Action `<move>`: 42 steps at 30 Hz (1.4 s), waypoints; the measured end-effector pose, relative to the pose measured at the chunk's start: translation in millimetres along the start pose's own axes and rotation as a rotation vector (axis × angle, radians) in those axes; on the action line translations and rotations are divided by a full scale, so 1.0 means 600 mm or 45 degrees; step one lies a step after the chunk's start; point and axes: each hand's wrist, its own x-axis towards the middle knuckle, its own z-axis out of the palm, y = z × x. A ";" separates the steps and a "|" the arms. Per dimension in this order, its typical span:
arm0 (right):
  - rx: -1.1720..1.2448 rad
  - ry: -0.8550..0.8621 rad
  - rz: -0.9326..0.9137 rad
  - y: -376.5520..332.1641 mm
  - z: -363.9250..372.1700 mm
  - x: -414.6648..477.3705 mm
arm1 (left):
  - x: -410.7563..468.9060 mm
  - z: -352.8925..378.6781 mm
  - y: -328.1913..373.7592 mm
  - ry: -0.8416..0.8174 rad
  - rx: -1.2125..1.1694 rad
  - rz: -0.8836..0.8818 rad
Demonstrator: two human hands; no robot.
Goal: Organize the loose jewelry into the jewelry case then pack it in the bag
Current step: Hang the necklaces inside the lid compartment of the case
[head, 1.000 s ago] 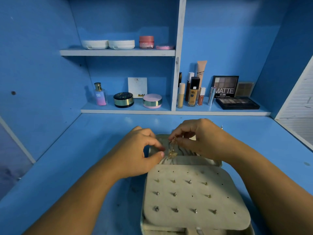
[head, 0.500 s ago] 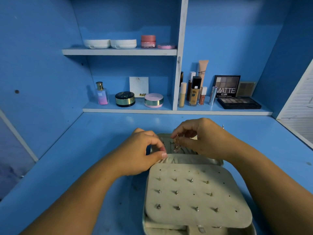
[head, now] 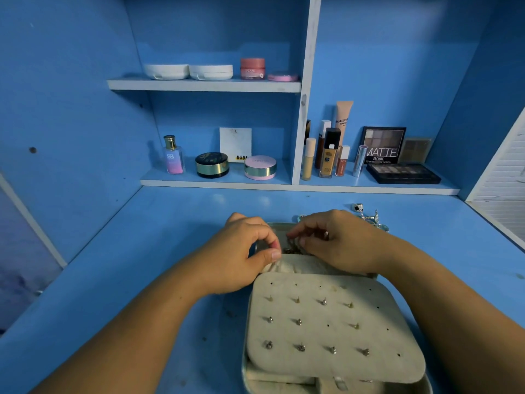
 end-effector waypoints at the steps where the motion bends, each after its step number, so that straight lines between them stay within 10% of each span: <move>1: 0.001 -0.031 0.001 -0.003 0.002 0.000 | 0.000 0.000 0.000 0.001 0.002 0.002; 30: -0.061 -0.152 -0.045 -0.007 -0.007 -0.002 | 0.005 0.005 -0.014 0.056 0.008 0.022; 42: -0.489 0.089 0.501 0.056 -0.037 -0.001 | 0.011 0.023 -0.035 0.149 -0.195 -0.181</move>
